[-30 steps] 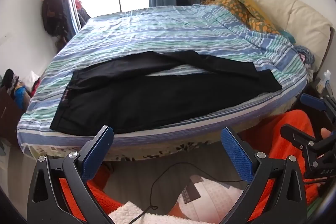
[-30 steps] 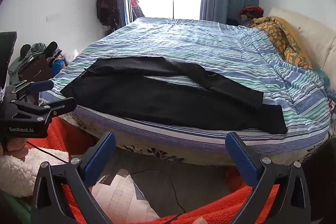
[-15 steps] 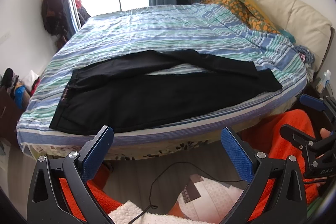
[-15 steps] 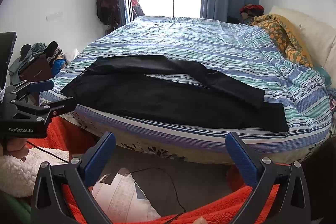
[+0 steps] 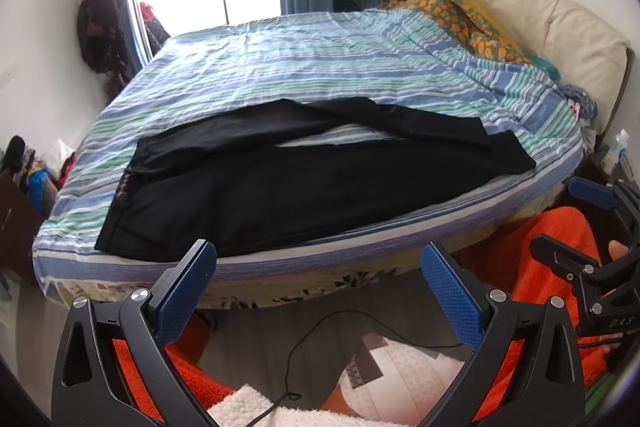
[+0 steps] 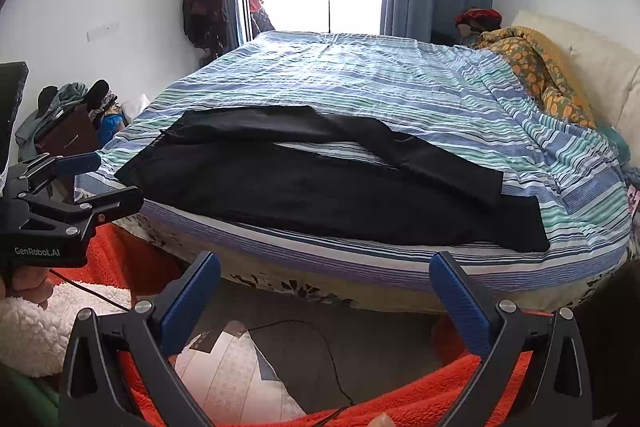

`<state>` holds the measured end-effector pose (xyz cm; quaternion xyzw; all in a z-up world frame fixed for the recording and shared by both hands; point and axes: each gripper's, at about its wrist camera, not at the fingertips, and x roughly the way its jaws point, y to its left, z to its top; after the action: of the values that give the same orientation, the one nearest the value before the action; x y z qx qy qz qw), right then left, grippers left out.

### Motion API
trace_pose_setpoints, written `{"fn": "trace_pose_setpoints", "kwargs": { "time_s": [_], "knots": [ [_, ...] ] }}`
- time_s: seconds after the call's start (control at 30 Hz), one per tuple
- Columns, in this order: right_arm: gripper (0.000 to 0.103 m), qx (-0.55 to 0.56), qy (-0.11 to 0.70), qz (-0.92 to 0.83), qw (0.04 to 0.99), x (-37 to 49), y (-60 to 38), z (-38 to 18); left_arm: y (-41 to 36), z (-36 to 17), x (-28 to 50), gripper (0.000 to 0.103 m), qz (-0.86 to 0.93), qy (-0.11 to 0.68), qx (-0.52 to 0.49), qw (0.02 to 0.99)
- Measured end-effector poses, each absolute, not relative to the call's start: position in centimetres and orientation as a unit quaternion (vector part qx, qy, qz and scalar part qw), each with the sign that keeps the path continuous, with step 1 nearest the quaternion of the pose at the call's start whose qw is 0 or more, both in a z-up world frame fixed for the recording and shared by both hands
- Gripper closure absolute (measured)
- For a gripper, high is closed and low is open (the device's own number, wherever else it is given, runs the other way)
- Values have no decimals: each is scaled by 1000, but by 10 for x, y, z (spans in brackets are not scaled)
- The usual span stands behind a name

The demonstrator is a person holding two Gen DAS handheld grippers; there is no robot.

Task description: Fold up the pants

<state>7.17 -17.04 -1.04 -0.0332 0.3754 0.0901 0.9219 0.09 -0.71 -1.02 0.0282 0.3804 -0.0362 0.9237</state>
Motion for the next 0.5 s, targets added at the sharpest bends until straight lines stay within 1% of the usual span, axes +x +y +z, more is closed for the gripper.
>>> {"fn": "trace_pose_setpoints", "kwargs": {
  "time_s": [0.5],
  "knots": [
    [0, -31, 379, 91, 921, 71, -171, -14, -7, -11, 0, 1, -37, 382, 30, 923]
  ]
}}
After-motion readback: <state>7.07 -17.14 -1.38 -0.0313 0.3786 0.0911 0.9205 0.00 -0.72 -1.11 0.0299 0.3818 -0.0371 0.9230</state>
